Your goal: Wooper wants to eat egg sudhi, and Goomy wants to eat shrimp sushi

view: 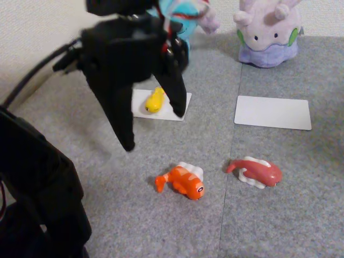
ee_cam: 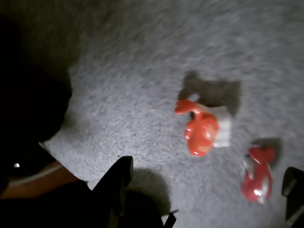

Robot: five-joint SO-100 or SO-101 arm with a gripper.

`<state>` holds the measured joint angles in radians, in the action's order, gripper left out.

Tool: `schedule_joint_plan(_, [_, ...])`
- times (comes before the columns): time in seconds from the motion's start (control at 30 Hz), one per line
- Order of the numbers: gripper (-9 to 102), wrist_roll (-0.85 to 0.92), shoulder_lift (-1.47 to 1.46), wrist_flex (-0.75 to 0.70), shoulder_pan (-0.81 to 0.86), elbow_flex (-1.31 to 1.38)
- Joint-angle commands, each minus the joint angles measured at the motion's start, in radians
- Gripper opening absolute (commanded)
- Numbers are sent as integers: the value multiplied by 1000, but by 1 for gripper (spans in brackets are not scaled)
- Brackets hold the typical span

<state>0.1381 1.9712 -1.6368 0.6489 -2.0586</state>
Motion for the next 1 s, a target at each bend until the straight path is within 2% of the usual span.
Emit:
schedule_joint_plan(0.0, [36,110,-52,46,83,12])
schedule_joint_plan(0.23, [36,152,-199,199,147,12])
schedule_joint_plan(0.53, [36,137,-238,313,149,-2])
schedule_joint_plan(0.97, [36,135,-244,310,179,-43])
